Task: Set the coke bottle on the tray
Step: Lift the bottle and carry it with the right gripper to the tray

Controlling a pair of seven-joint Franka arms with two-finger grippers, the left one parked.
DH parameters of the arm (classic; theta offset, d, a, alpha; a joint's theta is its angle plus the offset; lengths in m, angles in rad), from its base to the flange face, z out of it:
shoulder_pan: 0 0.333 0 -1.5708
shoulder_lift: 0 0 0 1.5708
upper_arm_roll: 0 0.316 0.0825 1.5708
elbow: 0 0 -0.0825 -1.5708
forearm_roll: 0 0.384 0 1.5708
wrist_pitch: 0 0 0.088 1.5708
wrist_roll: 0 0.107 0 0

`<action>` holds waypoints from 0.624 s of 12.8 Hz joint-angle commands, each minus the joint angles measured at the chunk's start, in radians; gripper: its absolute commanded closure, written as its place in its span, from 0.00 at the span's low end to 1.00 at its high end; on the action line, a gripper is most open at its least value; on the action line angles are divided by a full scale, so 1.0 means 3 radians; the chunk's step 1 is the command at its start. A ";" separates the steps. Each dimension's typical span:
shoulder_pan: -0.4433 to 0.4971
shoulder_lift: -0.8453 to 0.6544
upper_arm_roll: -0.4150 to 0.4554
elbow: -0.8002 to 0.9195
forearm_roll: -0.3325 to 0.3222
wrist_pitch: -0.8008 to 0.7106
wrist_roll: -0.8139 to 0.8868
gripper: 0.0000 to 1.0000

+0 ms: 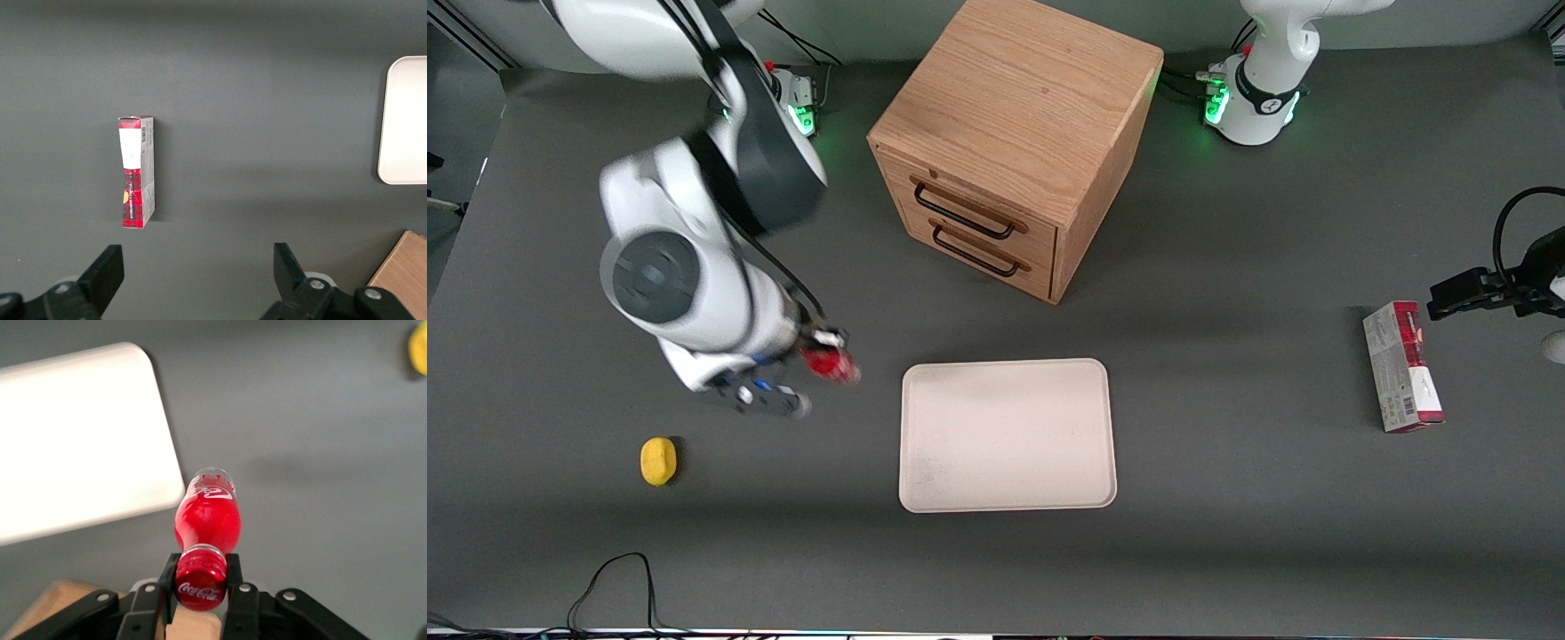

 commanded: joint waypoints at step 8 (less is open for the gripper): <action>-0.0074 0.0971 0.0201 0.0604 0.0058 0.1241 0.0768 1.00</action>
